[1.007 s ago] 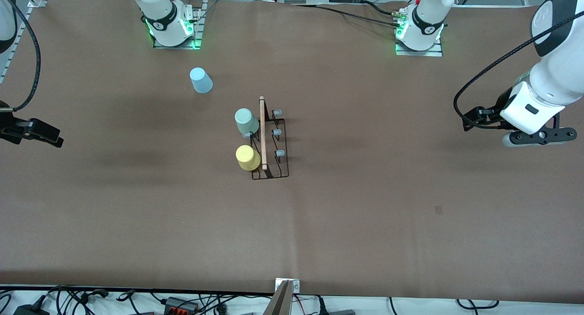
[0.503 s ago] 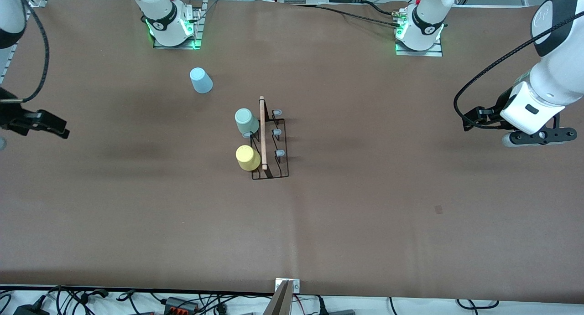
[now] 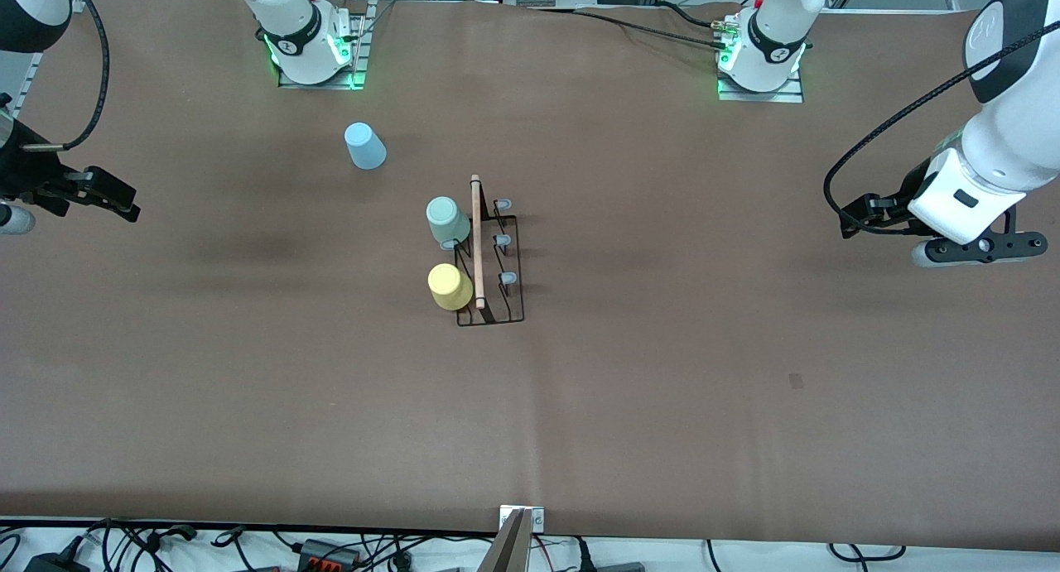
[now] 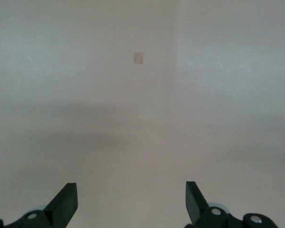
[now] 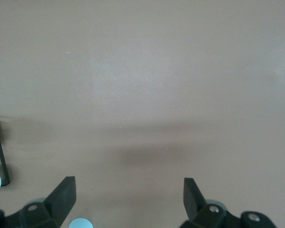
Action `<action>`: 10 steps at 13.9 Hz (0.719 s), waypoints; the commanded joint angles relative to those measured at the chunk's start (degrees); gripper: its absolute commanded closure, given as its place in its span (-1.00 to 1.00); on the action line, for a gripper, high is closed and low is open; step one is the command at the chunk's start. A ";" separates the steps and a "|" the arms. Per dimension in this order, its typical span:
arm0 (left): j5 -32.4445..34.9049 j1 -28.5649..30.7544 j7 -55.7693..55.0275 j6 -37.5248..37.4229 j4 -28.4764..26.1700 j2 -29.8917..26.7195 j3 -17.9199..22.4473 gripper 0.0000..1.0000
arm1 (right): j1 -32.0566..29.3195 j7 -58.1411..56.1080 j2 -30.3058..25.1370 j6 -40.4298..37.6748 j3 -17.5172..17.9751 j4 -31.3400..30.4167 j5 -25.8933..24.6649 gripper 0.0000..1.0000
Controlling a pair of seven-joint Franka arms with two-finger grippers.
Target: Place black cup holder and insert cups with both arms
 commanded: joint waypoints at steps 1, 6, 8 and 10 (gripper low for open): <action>-0.97 0.55 1.54 -1.19 1.44 0.40 0.04 -1.00 | 0.34 -1.03 -0.87 -0.53 -0.10 -0.33 0.15 -1.00; -0.97 0.55 1.63 -1.19 1.44 0.40 0.04 -1.00 | 0.51 -1.03 -1.22 -1.14 -0.01 -0.41 0.15 -1.00; -0.97 0.55 1.63 -1.19 1.44 0.40 0.04 -1.00 | 0.43 -0.94 -0.96 -1.23 0.08 -0.50 0.32 -1.00; -0.97 0.55 1.63 -1.19 1.44 0.48 0.04 -1.00 | -0.62 -1.03 -1.04 -1.84 0.16 -0.50 0.67 -1.00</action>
